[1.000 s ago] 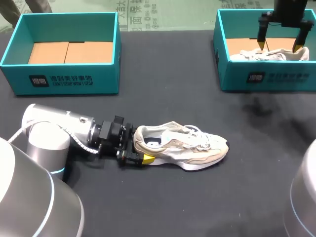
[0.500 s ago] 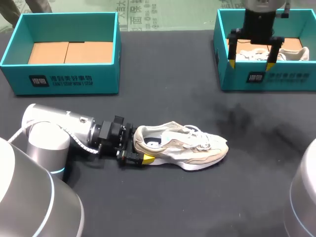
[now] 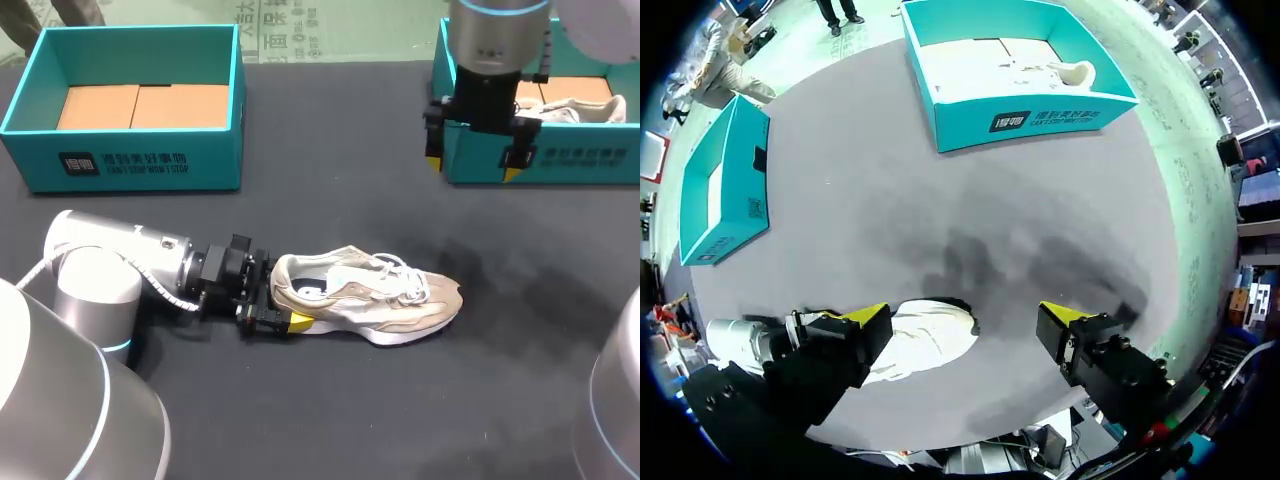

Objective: Take the shoe out of the shoebox, open the shoe tongue, remove and reinsert the insole, then place the shoe into the shoebox

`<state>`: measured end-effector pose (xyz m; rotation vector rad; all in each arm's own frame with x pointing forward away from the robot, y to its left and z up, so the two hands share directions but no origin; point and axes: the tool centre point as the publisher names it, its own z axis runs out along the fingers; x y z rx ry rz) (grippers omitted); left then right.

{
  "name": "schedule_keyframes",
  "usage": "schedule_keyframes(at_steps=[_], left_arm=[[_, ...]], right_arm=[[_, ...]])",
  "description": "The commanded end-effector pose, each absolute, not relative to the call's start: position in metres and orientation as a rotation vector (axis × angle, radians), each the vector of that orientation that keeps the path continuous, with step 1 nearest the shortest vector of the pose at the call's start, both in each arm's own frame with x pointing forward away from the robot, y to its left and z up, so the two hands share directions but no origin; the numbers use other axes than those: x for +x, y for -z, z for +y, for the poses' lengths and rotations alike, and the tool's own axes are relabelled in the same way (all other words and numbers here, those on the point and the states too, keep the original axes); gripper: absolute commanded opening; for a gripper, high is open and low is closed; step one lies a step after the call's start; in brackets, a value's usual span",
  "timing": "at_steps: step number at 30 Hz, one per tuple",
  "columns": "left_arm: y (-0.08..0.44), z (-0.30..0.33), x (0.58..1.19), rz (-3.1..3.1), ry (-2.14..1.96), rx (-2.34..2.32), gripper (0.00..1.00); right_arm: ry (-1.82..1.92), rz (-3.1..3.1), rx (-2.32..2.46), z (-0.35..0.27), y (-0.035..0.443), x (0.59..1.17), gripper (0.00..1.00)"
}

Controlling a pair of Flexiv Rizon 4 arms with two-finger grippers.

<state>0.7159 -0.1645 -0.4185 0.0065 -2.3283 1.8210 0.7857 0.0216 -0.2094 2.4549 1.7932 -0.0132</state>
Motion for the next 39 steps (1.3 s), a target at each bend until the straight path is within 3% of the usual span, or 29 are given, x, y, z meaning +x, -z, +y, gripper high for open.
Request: schedule_keyframes(at_steps=[1,22,39], left_arm=[[0.423,-0.164,0.718,-2.329,-1.82,0.007,0.0],[0.423,-0.164,0.718,-2.329,-1.82,0.007,0.0],[0.423,-0.164,0.718,-2.329,-1.82,0.007,0.0]], right_arm=[[0.007,1.795,2.457,0.02,0.21,0.785,1.0],[0.165,1.846,2.313,0.164,0.257,0.718,1.0],[0.287,1.817,2.262,0.205,0.295,0.712,1.0]])
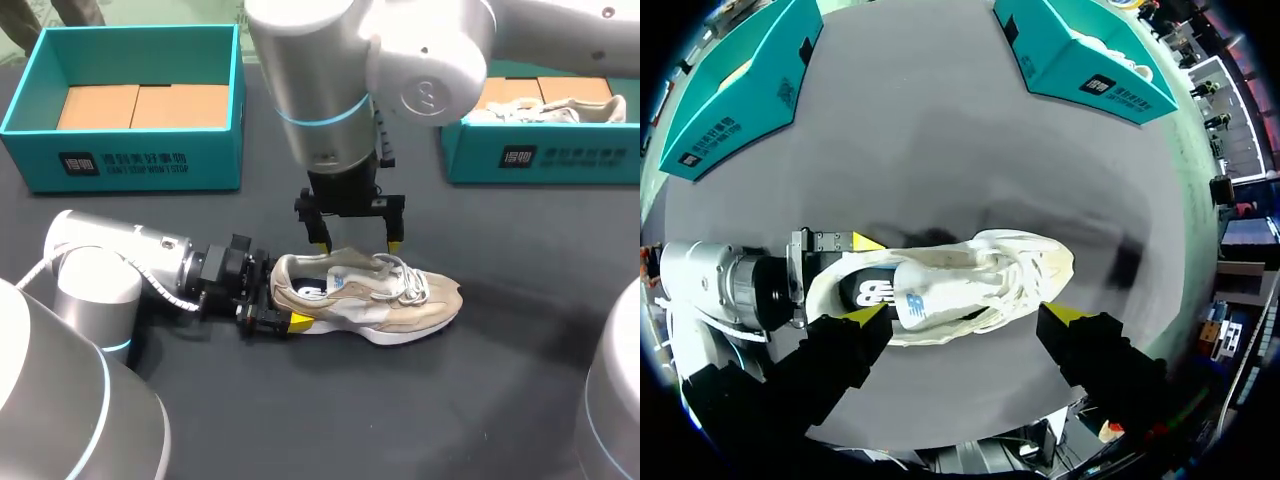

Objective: Take the shoe out of the shoebox, open the shoe tongue, remove and reinsert the insole, then place the shoe into the shoebox

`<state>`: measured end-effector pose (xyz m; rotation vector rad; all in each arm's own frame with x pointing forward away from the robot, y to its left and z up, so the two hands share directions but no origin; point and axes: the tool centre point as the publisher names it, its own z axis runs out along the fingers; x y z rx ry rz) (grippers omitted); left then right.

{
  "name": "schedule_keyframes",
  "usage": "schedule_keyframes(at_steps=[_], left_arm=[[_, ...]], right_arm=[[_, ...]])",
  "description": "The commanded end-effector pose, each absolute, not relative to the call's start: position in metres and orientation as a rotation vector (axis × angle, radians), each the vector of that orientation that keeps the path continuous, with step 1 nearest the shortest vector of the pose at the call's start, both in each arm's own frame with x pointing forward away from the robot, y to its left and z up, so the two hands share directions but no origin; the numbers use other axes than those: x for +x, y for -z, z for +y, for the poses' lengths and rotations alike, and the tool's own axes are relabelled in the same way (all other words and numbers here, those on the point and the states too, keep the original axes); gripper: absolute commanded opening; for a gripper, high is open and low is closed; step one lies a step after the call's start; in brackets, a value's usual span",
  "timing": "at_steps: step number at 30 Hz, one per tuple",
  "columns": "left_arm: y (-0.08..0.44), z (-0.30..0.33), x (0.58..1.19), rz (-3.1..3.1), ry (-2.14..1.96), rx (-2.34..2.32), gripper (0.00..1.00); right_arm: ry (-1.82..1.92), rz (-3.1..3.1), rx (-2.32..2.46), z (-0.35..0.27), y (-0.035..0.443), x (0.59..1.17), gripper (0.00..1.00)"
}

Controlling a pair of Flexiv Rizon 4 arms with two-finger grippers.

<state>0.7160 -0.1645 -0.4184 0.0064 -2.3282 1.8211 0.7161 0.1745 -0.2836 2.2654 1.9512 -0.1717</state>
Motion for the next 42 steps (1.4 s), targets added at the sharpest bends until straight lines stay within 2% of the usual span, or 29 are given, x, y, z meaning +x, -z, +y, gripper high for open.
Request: schedule_keyframes(at_steps=[1,42], left_arm=[[0.423,-0.164,0.718,-2.329,-1.82,0.007,0.0],[0.423,-0.164,0.718,-2.329,-1.82,0.007,0.0]], right_arm=[[0.293,1.818,2.262,0.206,0.296,0.712,1.0],[0.316,1.685,2.191,0.188,0.355,0.708,1.0]])
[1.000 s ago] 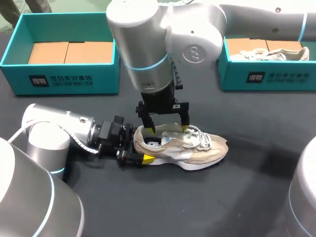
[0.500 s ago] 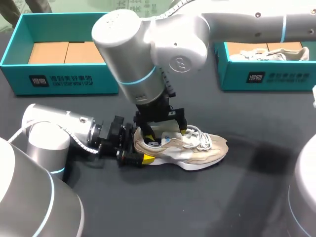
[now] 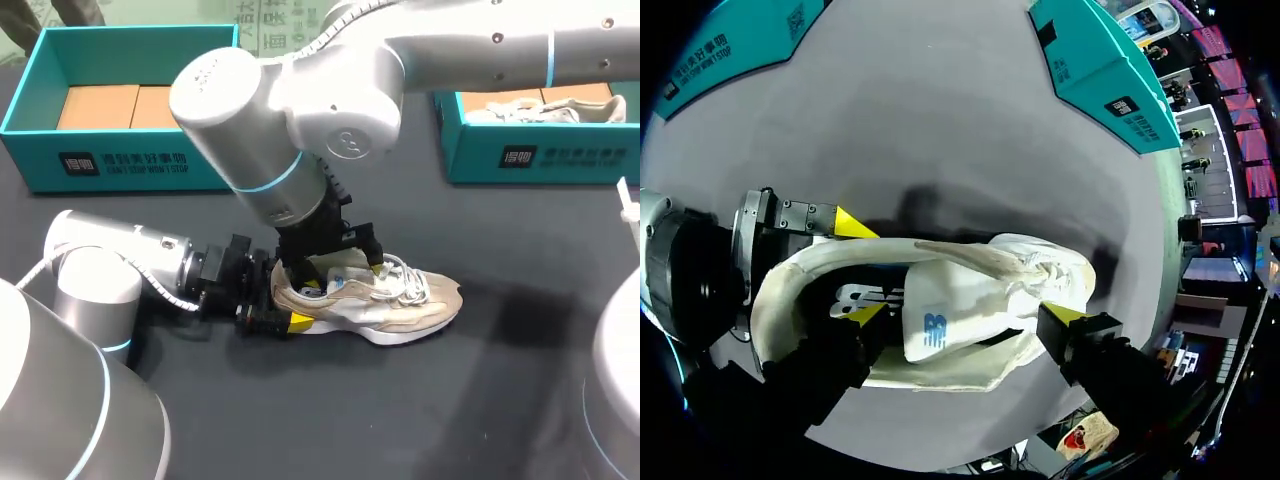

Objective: Take the shoe out of the shoebox, open the shoe tongue, remove and reinsert the insole, then place the shoe into the shoebox

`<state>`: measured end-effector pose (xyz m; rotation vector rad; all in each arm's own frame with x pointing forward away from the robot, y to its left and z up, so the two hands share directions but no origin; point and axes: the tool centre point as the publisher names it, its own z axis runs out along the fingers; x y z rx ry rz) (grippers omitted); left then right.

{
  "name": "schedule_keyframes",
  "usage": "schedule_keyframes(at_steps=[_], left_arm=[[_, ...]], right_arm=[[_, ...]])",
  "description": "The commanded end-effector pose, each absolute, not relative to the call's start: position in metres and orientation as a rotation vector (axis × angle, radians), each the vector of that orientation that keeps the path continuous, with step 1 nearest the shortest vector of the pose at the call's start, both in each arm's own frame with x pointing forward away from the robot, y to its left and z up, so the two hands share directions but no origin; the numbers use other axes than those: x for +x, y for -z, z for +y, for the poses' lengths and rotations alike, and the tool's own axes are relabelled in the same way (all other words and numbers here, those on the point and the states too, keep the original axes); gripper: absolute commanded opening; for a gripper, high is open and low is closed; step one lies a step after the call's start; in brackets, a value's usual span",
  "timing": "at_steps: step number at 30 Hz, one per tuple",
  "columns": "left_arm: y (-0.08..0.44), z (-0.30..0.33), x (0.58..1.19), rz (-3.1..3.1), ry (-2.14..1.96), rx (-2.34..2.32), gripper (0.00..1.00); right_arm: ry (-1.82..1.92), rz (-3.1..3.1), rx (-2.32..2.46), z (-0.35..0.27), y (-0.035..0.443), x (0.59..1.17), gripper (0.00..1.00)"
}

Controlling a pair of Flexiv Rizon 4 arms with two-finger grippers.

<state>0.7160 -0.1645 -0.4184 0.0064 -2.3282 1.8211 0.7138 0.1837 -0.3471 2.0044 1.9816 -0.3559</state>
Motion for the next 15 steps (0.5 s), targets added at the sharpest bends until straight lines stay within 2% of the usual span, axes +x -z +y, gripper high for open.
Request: schedule_keyframes(at_steps=[1,15], left_arm=[[0.423,-0.164,0.718,-2.329,-1.82,0.007,0.0],[0.423,-0.164,0.718,-2.329,-1.82,0.007,0.0]], right_arm=[[0.308,1.672,2.196,0.187,0.355,0.708,1.0],[0.28,1.557,2.225,0.167,0.36,0.701,1.0]])
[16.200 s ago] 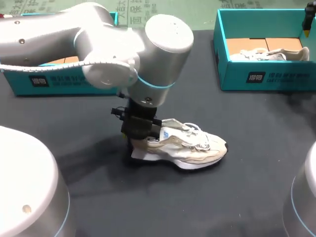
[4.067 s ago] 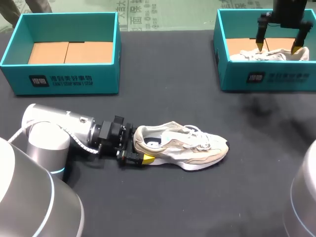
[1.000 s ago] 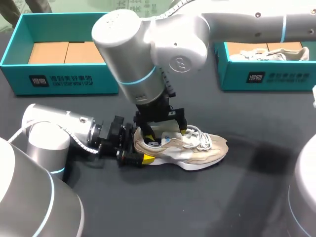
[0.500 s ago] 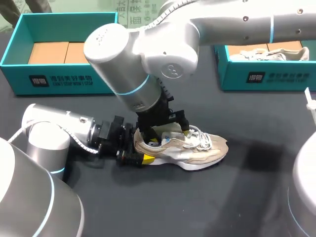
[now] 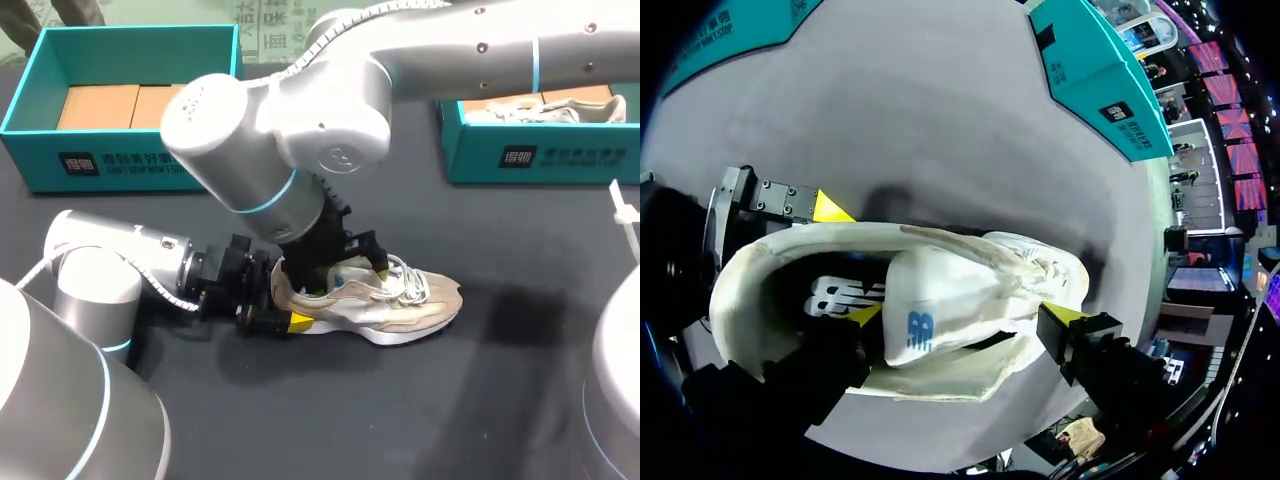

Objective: Take the shoe out of the shoebox, open the shoe tongue, remove and reinsert the insole, then place the shoe into the shoebox

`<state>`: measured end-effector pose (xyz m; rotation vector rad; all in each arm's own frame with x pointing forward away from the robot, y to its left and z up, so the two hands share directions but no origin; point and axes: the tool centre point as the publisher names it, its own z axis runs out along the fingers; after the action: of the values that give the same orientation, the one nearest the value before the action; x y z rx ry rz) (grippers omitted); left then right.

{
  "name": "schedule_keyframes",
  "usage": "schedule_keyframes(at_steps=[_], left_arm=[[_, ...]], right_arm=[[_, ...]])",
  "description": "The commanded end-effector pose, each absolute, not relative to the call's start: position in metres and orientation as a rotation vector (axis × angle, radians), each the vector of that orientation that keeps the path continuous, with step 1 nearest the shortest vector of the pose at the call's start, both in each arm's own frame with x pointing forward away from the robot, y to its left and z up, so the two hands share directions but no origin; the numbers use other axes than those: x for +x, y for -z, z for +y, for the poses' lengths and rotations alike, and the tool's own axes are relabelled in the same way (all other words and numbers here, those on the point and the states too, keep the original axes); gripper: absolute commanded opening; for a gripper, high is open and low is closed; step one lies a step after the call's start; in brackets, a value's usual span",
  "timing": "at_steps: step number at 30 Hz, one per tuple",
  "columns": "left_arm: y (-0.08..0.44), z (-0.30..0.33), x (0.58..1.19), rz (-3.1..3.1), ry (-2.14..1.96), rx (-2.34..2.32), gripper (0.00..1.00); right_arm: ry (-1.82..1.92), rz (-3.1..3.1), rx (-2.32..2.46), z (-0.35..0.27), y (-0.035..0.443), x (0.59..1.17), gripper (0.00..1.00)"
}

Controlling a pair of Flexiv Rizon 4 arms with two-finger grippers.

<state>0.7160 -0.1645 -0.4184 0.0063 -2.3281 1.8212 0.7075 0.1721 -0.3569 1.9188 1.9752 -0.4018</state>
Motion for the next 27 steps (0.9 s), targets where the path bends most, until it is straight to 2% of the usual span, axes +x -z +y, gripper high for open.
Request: schedule_keyframes(at_steps=[1,21,27], left_arm=[[0.423,-0.164,0.718,-2.329,-1.82,0.007,0.0],[0.423,-0.164,0.718,-2.329,-1.82,0.007,0.0],[0.423,-0.164,0.718,-2.329,-1.82,0.007,0.0]], right_arm=[[0.279,1.555,2.227,0.164,0.36,0.701,1.0],[0.248,1.614,2.311,0.127,0.344,0.712,1.0],[0.228,1.707,2.35,0.133,0.345,0.709,0.76]])
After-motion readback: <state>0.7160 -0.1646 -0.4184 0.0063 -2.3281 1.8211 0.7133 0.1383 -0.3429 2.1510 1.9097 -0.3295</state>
